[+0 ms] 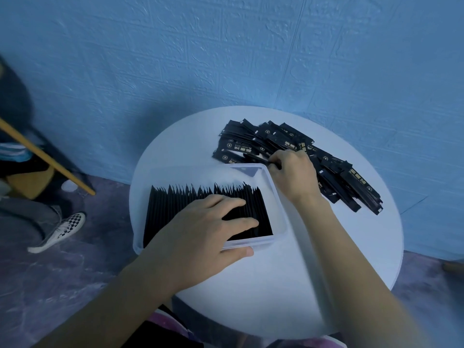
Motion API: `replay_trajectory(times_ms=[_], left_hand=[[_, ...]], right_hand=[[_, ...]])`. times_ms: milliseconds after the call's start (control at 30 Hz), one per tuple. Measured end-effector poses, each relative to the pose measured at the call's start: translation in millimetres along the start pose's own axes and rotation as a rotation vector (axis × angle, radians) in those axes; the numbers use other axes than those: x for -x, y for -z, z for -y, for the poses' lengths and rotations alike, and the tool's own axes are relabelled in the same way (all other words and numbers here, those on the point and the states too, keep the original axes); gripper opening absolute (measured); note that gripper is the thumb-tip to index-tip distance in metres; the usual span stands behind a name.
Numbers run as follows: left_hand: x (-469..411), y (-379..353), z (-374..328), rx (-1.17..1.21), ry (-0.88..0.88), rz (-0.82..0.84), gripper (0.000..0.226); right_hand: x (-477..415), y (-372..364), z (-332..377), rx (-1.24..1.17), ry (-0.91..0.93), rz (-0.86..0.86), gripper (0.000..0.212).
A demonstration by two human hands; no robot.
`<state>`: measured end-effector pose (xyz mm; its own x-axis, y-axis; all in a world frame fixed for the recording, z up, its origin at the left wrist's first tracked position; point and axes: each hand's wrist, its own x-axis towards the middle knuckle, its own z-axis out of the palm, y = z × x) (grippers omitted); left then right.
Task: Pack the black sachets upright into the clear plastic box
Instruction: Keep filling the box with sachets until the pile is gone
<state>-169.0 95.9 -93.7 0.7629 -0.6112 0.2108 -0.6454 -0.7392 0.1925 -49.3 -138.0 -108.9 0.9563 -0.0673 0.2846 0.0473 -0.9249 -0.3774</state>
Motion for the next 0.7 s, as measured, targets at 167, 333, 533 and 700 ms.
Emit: replay_trajectory(times_ms=[167, 333, 533, 700], left_hand=[[0.8, -0.3, -0.6, 0.000, -0.003, 0.001, 0.048], [0.6, -2.0, -0.3, -0.011, -0.010, -0.014, 0.047], [-0.1, -2.9, -0.8, -0.021, -0.015, -0.018, 0.048], [-0.1, -0.7, -2.1, -0.008, -0.013, -0.005, 0.048]], right_hand=[[15.3, 35.2, 5.2, -0.193, -0.138, 0.003, 0.013], [53.1, 93.2, 26.5, -0.553, -0.169, 0.141, 0.023], [101.4, 88.4, 63.0, -0.051, -0.007, 0.223, 0.033], [109.9, 75.5, 75.9, 0.124, 0.055, 0.160, 0.029]])
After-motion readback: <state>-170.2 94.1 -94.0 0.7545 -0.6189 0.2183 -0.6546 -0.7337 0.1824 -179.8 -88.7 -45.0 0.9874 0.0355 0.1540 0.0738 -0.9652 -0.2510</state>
